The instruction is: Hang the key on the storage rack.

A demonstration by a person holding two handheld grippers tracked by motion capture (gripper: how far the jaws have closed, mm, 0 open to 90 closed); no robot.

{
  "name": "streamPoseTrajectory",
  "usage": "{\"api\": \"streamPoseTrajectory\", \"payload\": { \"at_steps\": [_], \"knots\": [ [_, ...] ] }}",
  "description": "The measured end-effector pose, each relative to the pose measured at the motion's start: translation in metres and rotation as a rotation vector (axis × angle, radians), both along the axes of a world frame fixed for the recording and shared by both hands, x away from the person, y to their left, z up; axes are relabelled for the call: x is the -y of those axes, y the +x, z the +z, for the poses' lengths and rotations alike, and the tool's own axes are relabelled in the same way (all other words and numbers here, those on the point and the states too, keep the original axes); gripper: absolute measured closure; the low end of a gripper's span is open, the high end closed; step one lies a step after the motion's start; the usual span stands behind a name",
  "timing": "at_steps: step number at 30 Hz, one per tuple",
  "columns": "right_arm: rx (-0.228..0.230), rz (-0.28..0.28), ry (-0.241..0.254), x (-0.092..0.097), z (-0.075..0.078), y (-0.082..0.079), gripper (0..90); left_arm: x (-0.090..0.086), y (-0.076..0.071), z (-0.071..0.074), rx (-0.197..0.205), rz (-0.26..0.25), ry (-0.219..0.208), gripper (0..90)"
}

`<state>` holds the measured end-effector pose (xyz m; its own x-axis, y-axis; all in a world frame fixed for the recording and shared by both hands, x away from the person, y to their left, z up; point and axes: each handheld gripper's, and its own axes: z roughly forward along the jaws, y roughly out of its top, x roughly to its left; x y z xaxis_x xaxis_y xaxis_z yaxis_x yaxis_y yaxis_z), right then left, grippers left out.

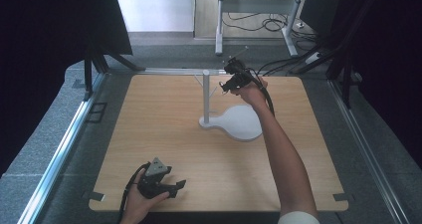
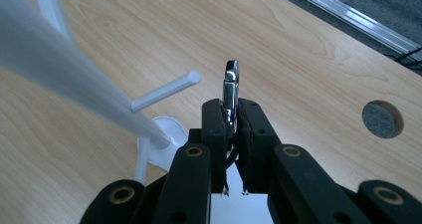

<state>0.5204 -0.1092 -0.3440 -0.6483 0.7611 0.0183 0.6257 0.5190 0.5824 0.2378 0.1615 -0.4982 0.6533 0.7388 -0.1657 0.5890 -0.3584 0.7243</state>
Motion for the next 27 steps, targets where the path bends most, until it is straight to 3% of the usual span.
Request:
{"api": "streamPoseTrajectory", "payload": {
  "at_steps": [27],
  "knots": [
    [0.02,0.044,-0.015,-0.017,-0.005,-0.014,83.2,0.002,0.0,-0.002,-0.004,-0.003,0.005,25.6]
  ]
}}
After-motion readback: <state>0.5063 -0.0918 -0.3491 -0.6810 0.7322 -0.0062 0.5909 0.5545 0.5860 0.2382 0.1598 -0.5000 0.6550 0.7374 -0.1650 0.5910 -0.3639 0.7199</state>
